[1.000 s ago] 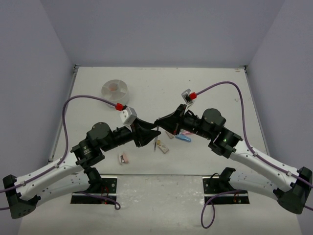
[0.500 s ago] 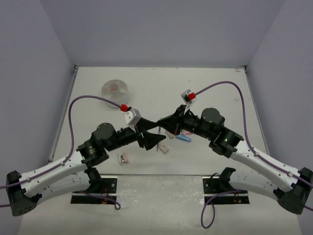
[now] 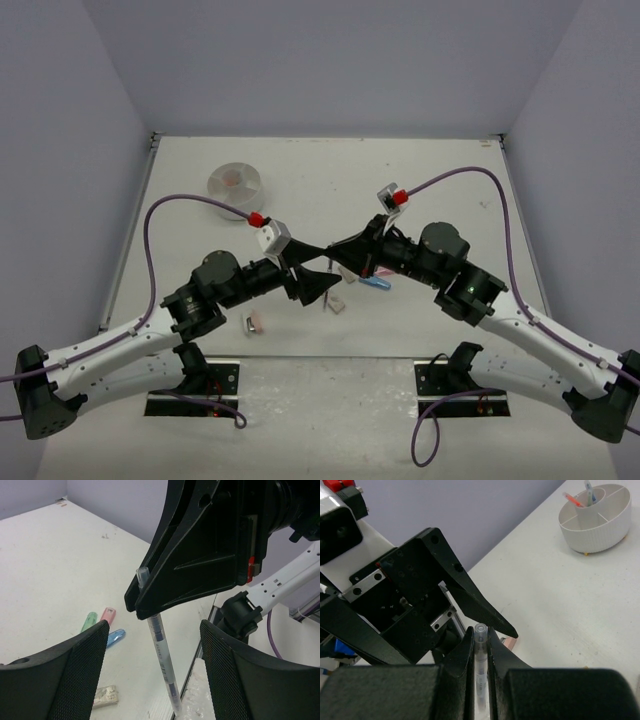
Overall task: Sort the stationery into containers
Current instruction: Close the pen cap on the pen.
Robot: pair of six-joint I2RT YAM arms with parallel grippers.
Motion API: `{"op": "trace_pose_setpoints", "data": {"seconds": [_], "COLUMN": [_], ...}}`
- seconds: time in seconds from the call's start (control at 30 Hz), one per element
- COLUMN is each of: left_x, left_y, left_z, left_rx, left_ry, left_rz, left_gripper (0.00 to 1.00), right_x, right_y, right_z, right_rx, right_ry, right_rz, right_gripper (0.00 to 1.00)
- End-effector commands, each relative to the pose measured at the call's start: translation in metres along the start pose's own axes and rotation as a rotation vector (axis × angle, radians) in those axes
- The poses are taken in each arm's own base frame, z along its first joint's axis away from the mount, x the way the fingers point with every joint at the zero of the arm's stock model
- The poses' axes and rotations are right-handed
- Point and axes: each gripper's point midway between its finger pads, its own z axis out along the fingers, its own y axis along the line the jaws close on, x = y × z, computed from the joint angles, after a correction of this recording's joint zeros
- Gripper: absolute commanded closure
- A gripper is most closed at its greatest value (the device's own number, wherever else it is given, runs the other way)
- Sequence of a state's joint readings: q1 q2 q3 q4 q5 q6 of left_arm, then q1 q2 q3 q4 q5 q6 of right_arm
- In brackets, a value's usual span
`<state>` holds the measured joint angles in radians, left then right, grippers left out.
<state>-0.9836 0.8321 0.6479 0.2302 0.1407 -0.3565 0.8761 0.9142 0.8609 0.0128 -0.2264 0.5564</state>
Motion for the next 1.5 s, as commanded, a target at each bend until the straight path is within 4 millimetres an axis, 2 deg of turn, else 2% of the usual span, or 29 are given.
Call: {"op": "trace_pose_setpoints", "data": {"seconds": [0.0,0.17,0.27,0.3,0.37,0.47,0.53,0.7,0.8,0.93,1.17,1.37,1.47], "left_x": [-0.003,0.004,0.008,0.009,0.010,0.006,0.003,-0.003,-0.005,-0.005,-0.018,-0.050,-0.070], "left_y": [-0.004,-0.019,-0.019,-0.020,-0.020,-0.021,-0.020,-0.019,-0.020,-0.011,-0.012,-0.018,-0.017], "left_z": [0.003,0.001,-0.001,-0.002,-0.003,-0.004,-0.003,-0.003,-0.002,0.000,0.000,-0.006,-0.007], "left_rx": [0.032,0.119,0.126,0.129,0.132,0.135,0.123,0.114,0.112,0.062,0.047,0.038,0.011], "left_ry": [-0.030,-0.004,0.004,0.006,0.000,-0.019,-0.030,-0.050,-0.049,-0.054,-0.074,-0.136,-0.162], "left_rz": [0.010,0.010,0.003,0.002,-0.003,-0.006,-0.009,-0.016,-0.020,-0.044,-0.058,-0.047,-0.018], "left_gripper": [0.24,0.25,0.31,0.35,0.51,0.69,0.76,0.84,0.98,1.00,1.00,1.00,1.00], "right_x": [-0.030,-0.045,-0.052,-0.054,-0.058,-0.054,-0.045,-0.034,-0.030,-0.017,0.003,0.016,0.032], "right_y": [0.020,0.024,0.027,0.029,0.033,0.036,0.037,0.037,0.037,0.037,0.018,0.013,0.000], "right_z": [-0.005,-0.006,-0.011,-0.012,-0.013,-0.012,-0.009,0.000,0.001,0.001,0.003,0.007,0.016], "right_rx": [-0.042,-0.034,-0.028,-0.031,-0.040,-0.067,-0.088,-0.128,-0.142,-0.173,-0.135,-0.144,-0.118], "right_ry": [-0.066,-0.096,-0.099,-0.102,-0.109,-0.099,-0.075,-0.053,-0.047,-0.015,0.009,0.039,0.092], "right_rz": [-0.041,-0.073,-0.087,-0.088,-0.092,-0.078,-0.061,-0.041,-0.041,-0.065,-0.108,-0.117,-0.114], "right_gripper": [1.00,1.00,1.00,1.00,1.00,1.00,1.00,1.00,1.00,1.00,1.00,1.00,1.00]}}
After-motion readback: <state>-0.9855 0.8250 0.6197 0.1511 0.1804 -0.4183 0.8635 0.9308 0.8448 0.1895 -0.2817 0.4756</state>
